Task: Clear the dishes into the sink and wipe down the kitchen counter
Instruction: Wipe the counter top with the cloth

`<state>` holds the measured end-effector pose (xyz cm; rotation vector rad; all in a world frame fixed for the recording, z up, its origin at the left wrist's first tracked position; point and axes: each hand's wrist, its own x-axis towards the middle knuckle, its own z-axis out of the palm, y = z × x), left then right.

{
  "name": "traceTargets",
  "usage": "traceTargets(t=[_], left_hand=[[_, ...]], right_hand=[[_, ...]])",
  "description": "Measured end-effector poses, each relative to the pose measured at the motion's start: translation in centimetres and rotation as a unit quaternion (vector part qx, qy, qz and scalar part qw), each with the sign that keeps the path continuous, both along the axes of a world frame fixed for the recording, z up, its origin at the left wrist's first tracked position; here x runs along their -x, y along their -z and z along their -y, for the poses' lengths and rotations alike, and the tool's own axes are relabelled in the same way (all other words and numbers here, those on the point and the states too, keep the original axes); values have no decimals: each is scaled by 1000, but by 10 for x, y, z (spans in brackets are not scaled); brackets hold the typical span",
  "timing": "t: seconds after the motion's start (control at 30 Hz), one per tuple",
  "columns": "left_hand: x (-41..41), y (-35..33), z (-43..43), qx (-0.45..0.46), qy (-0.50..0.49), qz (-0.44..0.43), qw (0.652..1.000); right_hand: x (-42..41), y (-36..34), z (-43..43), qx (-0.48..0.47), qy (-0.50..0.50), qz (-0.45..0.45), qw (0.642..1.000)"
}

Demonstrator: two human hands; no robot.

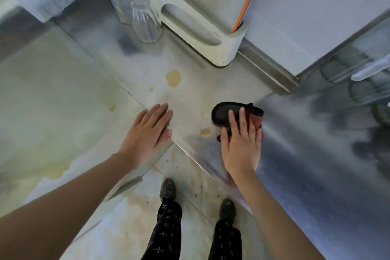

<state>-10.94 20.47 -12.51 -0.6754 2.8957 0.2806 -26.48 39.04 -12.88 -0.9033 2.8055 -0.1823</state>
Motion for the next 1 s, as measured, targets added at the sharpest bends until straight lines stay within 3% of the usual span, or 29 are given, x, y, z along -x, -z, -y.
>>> traceTargets(t=[0.13,0.17,0.27,0.4,0.6,0.67,0.77,0.87,0.93,1.0], left_hand=[[-1,0,3,-4,21,-13,1000],[-1,0,3,-8,22,-18,1000],[-2,0,5,-12,28,-8,1000],[-3,4,6,-15,39,-4,999],[-2,7,7,-7,46,-15,999],[-2,6,7,-7,48,-10,999],[-1,5,7,-2,49,-7,999],[-2,5,7,-1,51,-9,999],[-1,4,7,0,50,-19,999],[-2,5,6,-3,50,-24,998]], right_hand=[[-11,2,41,31,259,53,964],[-22,1,59,36,254,54,965],[-46,1,89,33,97,23,994],[-8,-1,62,-14,-53,10,998],[55,0,63,23,206,26,978],[29,0,80,33,179,31,983],[-15,-1,81,26,6,8,1000],[10,-6,64,2,-97,11,995],[49,-4,59,-1,-42,-2,999],[83,-1,65,17,85,12,996]])
